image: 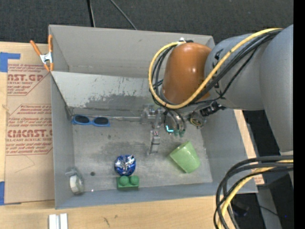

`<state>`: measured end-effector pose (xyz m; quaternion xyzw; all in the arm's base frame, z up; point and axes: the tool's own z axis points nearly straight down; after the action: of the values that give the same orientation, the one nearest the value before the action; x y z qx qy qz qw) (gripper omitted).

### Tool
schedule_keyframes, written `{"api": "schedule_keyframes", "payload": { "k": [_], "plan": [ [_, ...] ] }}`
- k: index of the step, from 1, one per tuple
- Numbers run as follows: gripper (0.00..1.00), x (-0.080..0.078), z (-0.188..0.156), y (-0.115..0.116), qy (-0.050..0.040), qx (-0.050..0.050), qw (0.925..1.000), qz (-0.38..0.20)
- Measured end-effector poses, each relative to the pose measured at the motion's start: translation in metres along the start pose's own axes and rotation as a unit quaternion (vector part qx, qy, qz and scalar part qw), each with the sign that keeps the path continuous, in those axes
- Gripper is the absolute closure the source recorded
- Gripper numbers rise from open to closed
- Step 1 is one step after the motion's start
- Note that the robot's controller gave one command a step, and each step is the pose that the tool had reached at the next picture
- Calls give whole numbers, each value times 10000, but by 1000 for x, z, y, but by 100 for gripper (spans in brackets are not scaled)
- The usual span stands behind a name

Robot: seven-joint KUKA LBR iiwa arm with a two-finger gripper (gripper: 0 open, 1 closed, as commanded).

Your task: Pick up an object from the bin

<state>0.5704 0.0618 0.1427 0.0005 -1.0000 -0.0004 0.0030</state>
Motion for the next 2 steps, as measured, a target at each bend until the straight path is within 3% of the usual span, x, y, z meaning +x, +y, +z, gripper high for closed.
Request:
{"api": "schedule_keyframes", "payload": {
  "k": [1,2],
  "plan": [
    [0,76,72,37,-30,2,9758,-2186],
    [0,78,30,19,-39,14,9546,-2978]
  ]
}}
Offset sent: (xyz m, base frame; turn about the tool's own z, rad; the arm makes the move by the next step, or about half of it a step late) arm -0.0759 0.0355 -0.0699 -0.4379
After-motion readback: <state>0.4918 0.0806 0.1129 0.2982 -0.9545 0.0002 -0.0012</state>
